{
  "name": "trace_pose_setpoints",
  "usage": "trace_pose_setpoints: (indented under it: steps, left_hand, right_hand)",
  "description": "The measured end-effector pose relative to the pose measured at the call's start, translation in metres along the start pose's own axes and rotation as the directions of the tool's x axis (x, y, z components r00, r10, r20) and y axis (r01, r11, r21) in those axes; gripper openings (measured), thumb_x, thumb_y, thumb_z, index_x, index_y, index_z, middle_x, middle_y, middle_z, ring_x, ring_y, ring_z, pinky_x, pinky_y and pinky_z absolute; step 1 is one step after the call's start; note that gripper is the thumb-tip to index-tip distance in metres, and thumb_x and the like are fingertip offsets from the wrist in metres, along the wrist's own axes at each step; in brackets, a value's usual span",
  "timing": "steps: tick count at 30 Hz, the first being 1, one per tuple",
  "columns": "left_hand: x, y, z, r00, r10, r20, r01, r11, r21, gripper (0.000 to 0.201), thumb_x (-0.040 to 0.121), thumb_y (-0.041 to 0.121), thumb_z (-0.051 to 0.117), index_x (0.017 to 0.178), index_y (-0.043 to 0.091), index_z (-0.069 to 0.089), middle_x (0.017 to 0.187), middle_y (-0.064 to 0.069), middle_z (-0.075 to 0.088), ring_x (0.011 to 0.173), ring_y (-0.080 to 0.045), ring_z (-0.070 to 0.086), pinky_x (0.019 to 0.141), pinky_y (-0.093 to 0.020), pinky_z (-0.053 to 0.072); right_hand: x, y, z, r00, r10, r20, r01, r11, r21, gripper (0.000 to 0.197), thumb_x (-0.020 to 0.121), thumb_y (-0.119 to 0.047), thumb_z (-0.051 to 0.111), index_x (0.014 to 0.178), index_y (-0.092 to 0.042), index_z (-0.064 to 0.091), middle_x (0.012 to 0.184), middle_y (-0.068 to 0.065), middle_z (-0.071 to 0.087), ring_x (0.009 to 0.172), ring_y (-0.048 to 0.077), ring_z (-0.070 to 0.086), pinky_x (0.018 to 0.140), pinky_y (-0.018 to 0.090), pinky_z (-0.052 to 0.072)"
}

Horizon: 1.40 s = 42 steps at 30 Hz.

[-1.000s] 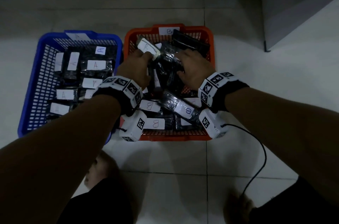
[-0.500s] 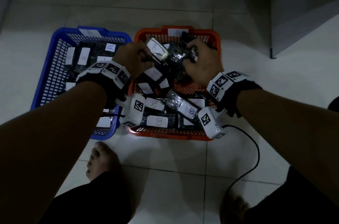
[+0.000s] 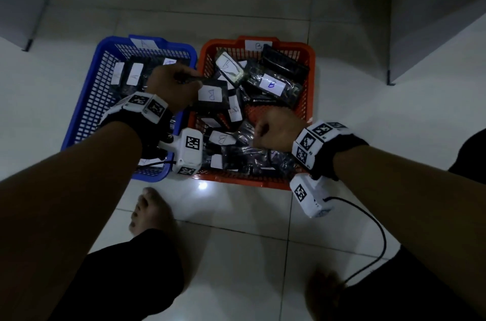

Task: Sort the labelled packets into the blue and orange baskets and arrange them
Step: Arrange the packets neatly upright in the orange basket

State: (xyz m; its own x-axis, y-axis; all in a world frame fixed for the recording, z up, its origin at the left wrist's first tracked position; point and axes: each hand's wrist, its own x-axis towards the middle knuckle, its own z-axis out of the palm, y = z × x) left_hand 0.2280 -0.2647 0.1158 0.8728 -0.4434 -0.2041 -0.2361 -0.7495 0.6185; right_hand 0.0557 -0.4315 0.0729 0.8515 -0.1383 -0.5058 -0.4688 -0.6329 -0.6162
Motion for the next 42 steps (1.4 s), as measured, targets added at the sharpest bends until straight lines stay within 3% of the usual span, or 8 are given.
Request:
trace_pose_setpoints:
  steps: [7, 13, 18, 26, 31, 34, 39, 42]
  left_hand:
    - [-0.023, -0.004, -0.009, 0.979, -0.067, 0.191, 0.091, 0.989, -0.120, 0.008, 0.081, 0.016, 0.072, 0.087, 0.021, 0.074, 0.090, -0.003, 0.072, 0.086, -0.018, 0.067, 0.088, -0.040, 0.055]
    - [-0.042, -0.020, -0.005, 0.881, -0.043, 0.471, -0.070, 0.973, 0.219, 0.016, 0.078, 0.027, 0.076, 0.094, 0.030, 0.073, 0.107, 0.008, 0.068, 0.101, -0.007, 0.058, 0.098, -0.032, 0.047]
    - [-0.043, -0.025, -0.004, 0.864, 0.032, 0.502, -0.202, 0.936, 0.289, 0.018, 0.079, 0.036, 0.073, 0.094, 0.026, 0.076, 0.103, 0.008, 0.070, 0.106, -0.014, 0.061, 0.097, -0.033, 0.047]
    - [-0.012, -0.024, 0.010, 0.903, 0.246, 0.352, -0.354, 0.891, 0.284, 0.035, 0.082, 0.029, 0.071, 0.115, 0.020, 0.067, 0.121, -0.005, 0.064, 0.114, -0.023, 0.059, 0.099, -0.038, 0.047]
    - [0.026, -0.003, 0.018, 0.882, 0.329, 0.338, -0.441, 0.830, 0.342, 0.041, 0.084, 0.010, 0.061, 0.125, 0.012, 0.060, 0.126, -0.013, 0.058, 0.119, -0.030, 0.051, 0.097, -0.038, 0.042]
    - [0.040, -0.002, 0.027, 0.815, 0.298, 0.497, -0.542, 0.695, 0.472, 0.047, 0.081, 0.008, 0.063, 0.127, 0.013, 0.058, 0.128, -0.011, 0.056, 0.121, -0.030, 0.049, 0.099, -0.041, 0.043]
    - [0.044, -0.012, 0.043, 0.790, 0.270, 0.551, -0.603, 0.508, 0.615, 0.055, 0.072, 0.012, 0.069, 0.125, 0.020, 0.058, 0.123, -0.008, 0.057, 0.120, -0.030, 0.047, 0.105, -0.048, 0.031]
    - [0.044, -0.015, 0.048, 0.799, 0.316, 0.512, -0.599, 0.505, 0.622, 0.055, 0.072, 0.013, 0.069, 0.125, 0.014, 0.054, 0.124, -0.010, 0.055, 0.121, -0.030, 0.047, 0.112, -0.049, 0.021]
  right_hand:
    - [0.032, -0.002, -0.010, 0.965, 0.067, -0.252, -0.043, 0.994, 0.100, 0.018, 0.085, -0.034, 0.065, 0.074, -0.021, 0.071, 0.072, -0.009, 0.068, 0.069, 0.007, 0.063, 0.061, 0.018, 0.049]
    - [0.071, -0.015, -0.004, 0.967, 0.090, -0.240, -0.065, 0.992, 0.108, 0.018, 0.084, -0.034, 0.068, 0.092, -0.018, 0.072, 0.093, -0.003, 0.069, 0.086, 0.014, 0.062, 0.073, 0.023, 0.047]
    - [0.087, -0.019, 0.006, 0.967, 0.126, -0.223, -0.100, 0.987, 0.123, 0.017, 0.083, -0.031, 0.072, 0.090, -0.015, 0.074, 0.094, -0.003, 0.069, 0.083, 0.013, 0.061, 0.054, 0.012, 0.038]
    - [0.104, -0.022, 0.014, 0.948, 0.217, -0.231, -0.179, 0.968, 0.176, 0.024, 0.074, -0.032, 0.080, 0.085, -0.012, 0.074, 0.087, 0.004, 0.071, 0.080, 0.020, 0.067, 0.073, 0.032, 0.057]
    - [0.105, -0.016, 0.015, 0.957, 0.233, -0.171, -0.193, 0.955, 0.224, 0.017, 0.078, -0.028, 0.077, 0.088, -0.017, 0.068, 0.089, -0.002, 0.067, 0.084, 0.014, 0.063, 0.061, 0.020, 0.045]
    - [0.096, -0.004, 0.014, 0.939, 0.234, -0.253, -0.149, 0.937, 0.316, 0.013, 0.081, -0.026, 0.074, 0.085, -0.022, 0.062, 0.083, -0.008, 0.063, 0.077, 0.005, 0.057, 0.059, 0.007, 0.039]
    - [0.086, 0.008, 0.008, 0.855, 0.272, -0.441, -0.003, 0.854, 0.520, 0.015, 0.086, -0.017, 0.067, 0.082, -0.025, 0.055, 0.081, -0.002, 0.065, 0.083, 0.016, 0.064, 0.081, 0.028, 0.052]
    - [0.074, 0.004, -0.001, 0.791, 0.267, -0.551, 0.077, 0.850, 0.521, 0.009, 0.089, -0.017, 0.063, 0.096, -0.017, 0.057, 0.077, -0.013, 0.057, 0.072, 0.000, 0.057, 0.067, 0.009, 0.044]
